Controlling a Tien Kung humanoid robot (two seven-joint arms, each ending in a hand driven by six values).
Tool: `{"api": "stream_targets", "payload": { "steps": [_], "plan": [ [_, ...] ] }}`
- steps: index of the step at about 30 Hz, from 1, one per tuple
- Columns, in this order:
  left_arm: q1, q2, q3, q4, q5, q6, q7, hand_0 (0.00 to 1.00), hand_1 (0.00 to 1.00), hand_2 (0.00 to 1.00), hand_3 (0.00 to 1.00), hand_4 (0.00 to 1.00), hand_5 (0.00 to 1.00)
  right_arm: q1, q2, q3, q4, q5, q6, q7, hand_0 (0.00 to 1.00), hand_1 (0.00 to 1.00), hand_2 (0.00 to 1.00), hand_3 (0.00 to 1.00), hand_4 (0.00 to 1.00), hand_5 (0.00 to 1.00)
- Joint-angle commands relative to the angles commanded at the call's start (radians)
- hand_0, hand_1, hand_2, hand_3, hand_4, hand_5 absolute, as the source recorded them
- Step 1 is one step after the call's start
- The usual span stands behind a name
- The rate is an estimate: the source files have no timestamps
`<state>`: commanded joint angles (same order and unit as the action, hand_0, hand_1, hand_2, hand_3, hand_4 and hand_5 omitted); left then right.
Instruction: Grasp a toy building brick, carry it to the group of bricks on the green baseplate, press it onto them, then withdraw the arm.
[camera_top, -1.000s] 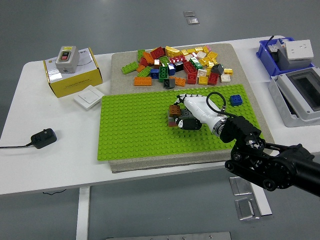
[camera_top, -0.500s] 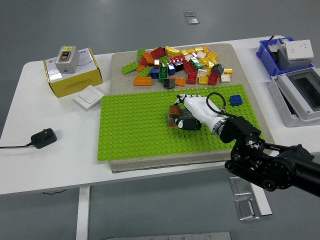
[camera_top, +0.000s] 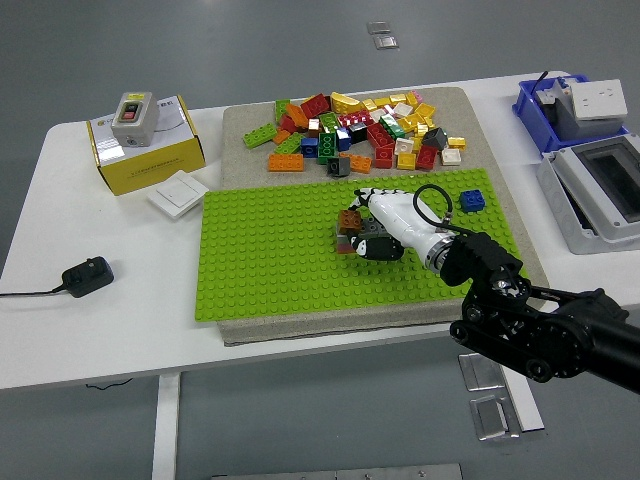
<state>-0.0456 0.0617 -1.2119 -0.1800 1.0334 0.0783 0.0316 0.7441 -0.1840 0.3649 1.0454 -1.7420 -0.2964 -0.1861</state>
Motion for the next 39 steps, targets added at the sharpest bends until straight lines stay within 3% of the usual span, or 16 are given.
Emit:
{"api": "stream_targets", "payload": {
  "steps": [39],
  "plan": [
    [-0.003, -0.001, 0.003, 0.000, -0.003, 0.006, -0.002, 0.661, 0.660, 0.567, 0.596, 0.174, 0.676, 0.003, 0.001, -0.003, -0.002, 0.005, -0.001, 0.000, 0.873, 0.901, 0.940, 0.745, 0.549, 0.372]
  ]
}}
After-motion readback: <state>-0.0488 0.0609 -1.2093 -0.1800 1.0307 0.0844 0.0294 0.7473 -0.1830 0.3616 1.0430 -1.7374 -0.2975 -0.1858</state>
